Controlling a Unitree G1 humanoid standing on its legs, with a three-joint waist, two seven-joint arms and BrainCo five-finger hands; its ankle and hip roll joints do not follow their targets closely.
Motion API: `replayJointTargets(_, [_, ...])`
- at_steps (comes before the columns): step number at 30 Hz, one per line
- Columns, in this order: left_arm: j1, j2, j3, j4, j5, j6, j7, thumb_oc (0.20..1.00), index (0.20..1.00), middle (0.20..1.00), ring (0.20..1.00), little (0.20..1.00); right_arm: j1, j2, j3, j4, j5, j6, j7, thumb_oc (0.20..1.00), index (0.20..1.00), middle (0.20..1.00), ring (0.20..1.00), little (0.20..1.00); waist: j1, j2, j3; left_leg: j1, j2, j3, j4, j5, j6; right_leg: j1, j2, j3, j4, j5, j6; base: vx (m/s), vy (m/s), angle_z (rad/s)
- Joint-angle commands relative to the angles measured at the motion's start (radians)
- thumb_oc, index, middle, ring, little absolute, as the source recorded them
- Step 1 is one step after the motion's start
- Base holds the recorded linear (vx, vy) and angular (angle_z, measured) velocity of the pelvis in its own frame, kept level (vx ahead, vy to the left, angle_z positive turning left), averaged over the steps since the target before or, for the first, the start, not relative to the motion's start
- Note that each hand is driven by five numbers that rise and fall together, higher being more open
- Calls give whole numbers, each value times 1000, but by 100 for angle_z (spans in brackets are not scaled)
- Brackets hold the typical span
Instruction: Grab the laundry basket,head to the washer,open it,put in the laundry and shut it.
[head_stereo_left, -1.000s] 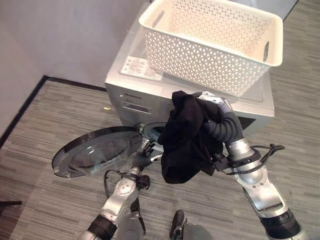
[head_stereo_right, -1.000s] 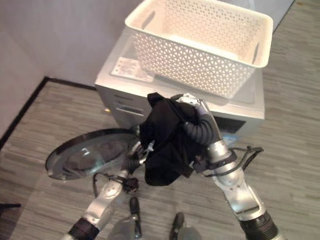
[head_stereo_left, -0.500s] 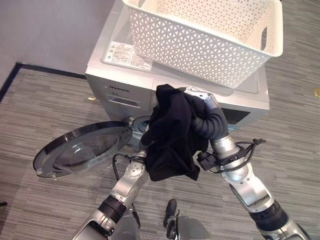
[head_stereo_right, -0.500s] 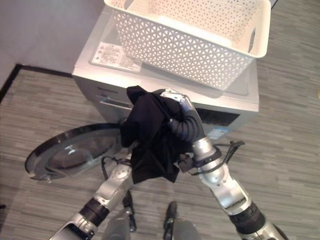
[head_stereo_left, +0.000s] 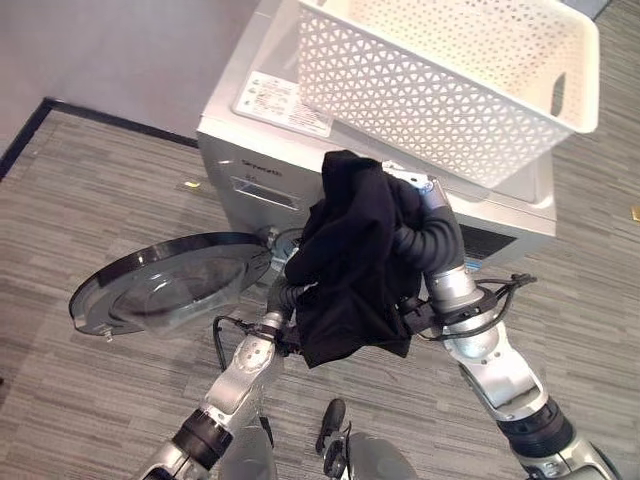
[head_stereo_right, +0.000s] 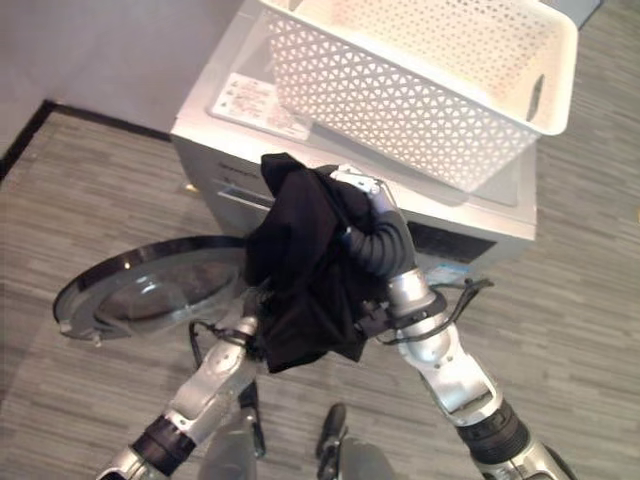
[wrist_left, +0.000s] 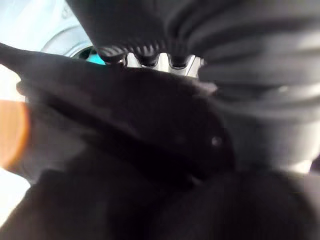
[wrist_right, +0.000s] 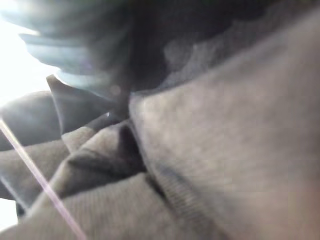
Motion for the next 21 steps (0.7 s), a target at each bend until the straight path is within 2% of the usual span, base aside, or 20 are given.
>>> replayJointTargets(1, [-22,-28,10,-68,-32,-87,-39,1000,1000,1000,1000,1000,1,32,-77,-105,-29,-81,-5,200,200,200,200,200,-4,-1,-32,-88,-8,68,-36,66,3,-4,50,-14,195,-248,-104,-20,3,17])
replayJointTargets(7, [-108,-62,-23,-68,0,-104,-1,1000,1000,1000,1000,1000,5,42,-55,-94,-31,-79,-4,200,200,200,200,200,-16,-5,-36,-81,-10,72,-52,71,4,-11,52,-11,200,-250,-106,-2,1,2])
replayJointTargets(9, [-151,-77,-45,-64,63,-121,34,1000,1000,1000,1000,1000,-3,53,-41,-80,-30,-84,-14,200,200,200,200,200,-24,-9,-43,-75,-11,75,-60,71,6,-9,53,-7,199,-249,-106,0,0,0])
replayJointTargets(13, [-211,-100,-87,-31,120,-117,56,1000,1000,1000,1000,1000,-23,61,-21,-74,-22,-94,-25,200,200,200,200,200,-36,-16,-49,-67,-11,82,-65,67,9,-6,51,0,197,-248,-104,5,7,-2])
replayJointTargets(21, [-302,-153,-149,58,77,-110,41,1000,1000,1000,1000,1000,-52,61,-2,-56,-6,-90,-41,200,200,200,200,200,-59,-15,-52,-64,-15,93,-65,59,14,-13,48,3,205,-249,-103,5,7,-2])
